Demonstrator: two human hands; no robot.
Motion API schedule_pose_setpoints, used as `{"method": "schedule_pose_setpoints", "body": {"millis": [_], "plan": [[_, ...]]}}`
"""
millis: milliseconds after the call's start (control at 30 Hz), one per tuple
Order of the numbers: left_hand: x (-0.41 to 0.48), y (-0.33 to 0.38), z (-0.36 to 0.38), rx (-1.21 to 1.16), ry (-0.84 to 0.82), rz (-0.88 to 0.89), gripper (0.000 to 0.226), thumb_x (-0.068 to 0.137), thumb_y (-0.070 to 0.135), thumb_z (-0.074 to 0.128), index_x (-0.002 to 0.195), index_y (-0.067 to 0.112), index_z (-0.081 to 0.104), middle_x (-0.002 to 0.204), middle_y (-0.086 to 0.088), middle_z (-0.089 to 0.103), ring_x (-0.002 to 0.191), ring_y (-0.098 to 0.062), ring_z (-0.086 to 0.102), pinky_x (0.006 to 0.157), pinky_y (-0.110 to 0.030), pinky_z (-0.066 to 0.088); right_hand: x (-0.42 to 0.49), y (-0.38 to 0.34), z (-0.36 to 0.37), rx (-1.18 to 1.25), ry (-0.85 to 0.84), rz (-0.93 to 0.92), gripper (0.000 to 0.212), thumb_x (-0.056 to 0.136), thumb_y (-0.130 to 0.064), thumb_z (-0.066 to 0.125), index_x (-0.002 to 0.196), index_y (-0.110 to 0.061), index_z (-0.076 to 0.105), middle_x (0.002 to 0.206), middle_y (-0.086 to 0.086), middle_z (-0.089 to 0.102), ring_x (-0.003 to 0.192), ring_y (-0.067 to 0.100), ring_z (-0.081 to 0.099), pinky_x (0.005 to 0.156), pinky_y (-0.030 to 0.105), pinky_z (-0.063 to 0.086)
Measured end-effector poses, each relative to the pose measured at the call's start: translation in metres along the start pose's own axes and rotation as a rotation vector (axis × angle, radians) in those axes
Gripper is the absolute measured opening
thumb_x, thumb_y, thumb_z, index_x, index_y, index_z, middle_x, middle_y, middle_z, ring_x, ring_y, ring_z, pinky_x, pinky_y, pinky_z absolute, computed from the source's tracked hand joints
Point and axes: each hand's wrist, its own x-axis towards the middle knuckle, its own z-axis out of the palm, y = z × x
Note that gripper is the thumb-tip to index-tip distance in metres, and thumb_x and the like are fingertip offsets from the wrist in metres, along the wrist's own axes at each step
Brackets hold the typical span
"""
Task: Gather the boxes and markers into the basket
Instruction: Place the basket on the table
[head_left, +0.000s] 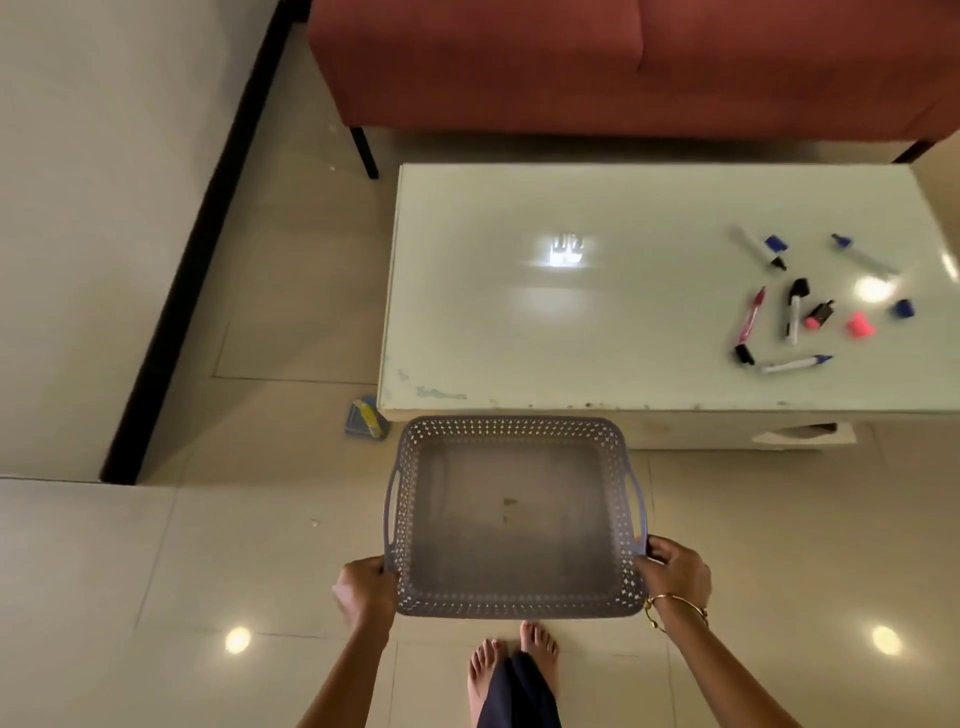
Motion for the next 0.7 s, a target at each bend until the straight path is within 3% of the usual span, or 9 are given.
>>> {"method": "schedule_pose_setpoints", "body": {"millis": [67,200,333,433,533,700], "plan": [[-0.014,0.027,-0.023,-0.025,0.003,-0.003,0.023,0.07,-0.008,0.056,0.048,-0.003,0.061,0.045,-0.004,0.041,0.05,-0.016,0.031,0.048,-0.025,0.027,-0.007,-0.029,-0.022,0.021,0.009,-0.03,0.022,0.068,-0.011,0.074,0.089,-0.014,0.074,0.087,0.012,0.075,0.085,0.033,0.066,0.074,0.037,0.051],[-0.023,0.103,-0.05,-0.053,0.014,0.11,0.028,0.071,-0.01,0.055,0.047,0.004,0.061,0.042,-0.002,0.039,0.045,-0.015,0.031,0.046,-0.022,0.025,0.001,-0.091,-0.052,0.058,0.041,-0.063,0.018,0.068,-0.013,0.073,0.085,-0.015,0.075,0.084,0.013,0.075,0.083,0.033,0.067,0.069,0.033,0.049],[-0.013,0.186,-0.063,-0.066,-0.004,0.258,0.011,0.072,-0.007,0.064,0.064,-0.002,0.069,0.045,-0.005,0.047,0.045,-0.015,0.039,0.034,-0.014,0.025,0.032,-0.151,-0.066,0.09,0.089,-0.081,0.01,0.072,-0.018,0.07,0.079,-0.013,0.075,0.079,0.018,0.073,0.077,0.035,0.066,0.065,0.031,0.048],[0.01,0.23,-0.057,-0.038,-0.008,0.311,0.004,0.069,-0.001,0.07,0.067,-0.001,0.072,0.059,-0.018,0.065,0.055,-0.021,0.052,0.046,-0.023,0.036,0.065,-0.189,-0.067,0.149,0.103,-0.102,0.012,0.075,-0.018,0.069,0.082,-0.011,0.075,0.081,0.02,0.073,0.081,0.036,0.066,0.072,0.036,0.052],[0.034,0.26,-0.041,-0.047,0.001,0.26,0.003,0.065,0.004,0.074,0.062,0.005,0.072,0.061,-0.019,0.067,0.055,-0.021,0.054,0.054,-0.032,0.045,0.104,-0.218,-0.059,0.145,0.088,-0.09,0.015,0.076,-0.019,0.067,0.087,-0.014,0.075,0.086,0.018,0.074,0.085,0.037,0.065,0.077,0.037,0.051],[0.071,0.297,-0.007,-0.077,-0.062,0.274,0.007,0.072,0.005,0.074,0.078,0.0,0.073,0.063,-0.01,0.062,0.057,-0.018,0.053,0.044,-0.017,0.036,0.166,-0.243,-0.036,0.158,0.075,-0.087,0.016,0.077,-0.016,0.067,0.09,-0.013,0.074,0.088,0.017,0.074,0.086,0.036,0.065,0.077,0.037,0.051]]}}
